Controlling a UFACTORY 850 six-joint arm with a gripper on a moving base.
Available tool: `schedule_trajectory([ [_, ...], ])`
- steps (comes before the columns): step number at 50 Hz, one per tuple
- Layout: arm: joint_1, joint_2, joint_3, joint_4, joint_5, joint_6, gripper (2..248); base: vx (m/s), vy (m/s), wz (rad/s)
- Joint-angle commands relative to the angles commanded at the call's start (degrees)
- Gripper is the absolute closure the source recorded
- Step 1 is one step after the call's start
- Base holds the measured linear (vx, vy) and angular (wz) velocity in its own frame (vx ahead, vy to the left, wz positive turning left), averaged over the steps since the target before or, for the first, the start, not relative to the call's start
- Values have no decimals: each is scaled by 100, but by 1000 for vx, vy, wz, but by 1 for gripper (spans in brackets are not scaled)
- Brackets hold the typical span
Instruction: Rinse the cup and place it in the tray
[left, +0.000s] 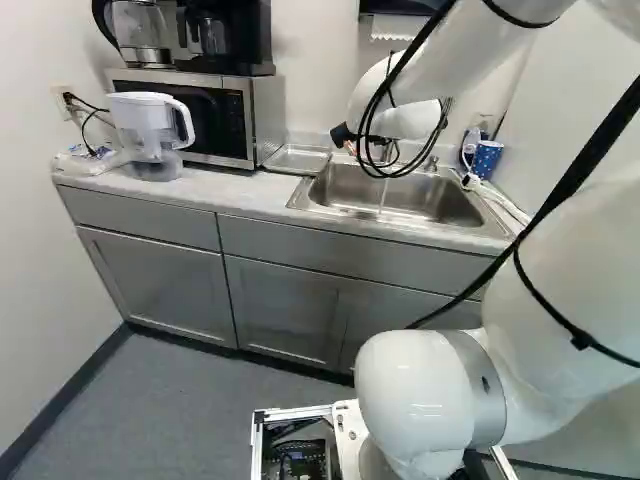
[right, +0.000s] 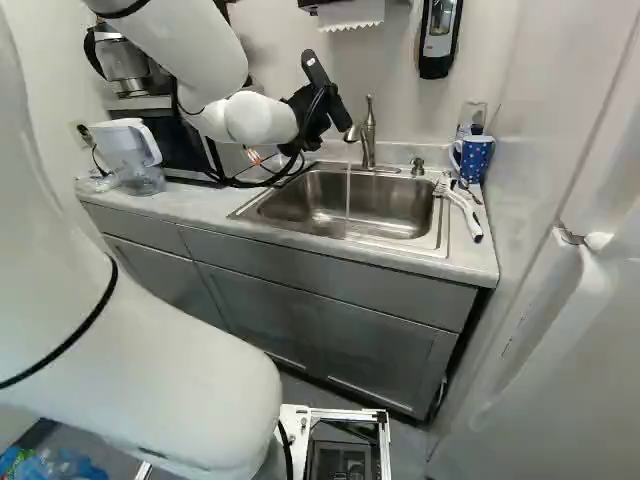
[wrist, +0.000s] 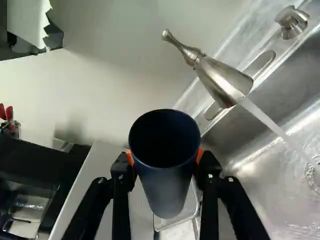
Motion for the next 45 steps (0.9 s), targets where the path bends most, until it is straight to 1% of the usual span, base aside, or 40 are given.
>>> schedule_trajectory([
  [45,0,0,0,0,0,-2713,125,0,0,0],
])
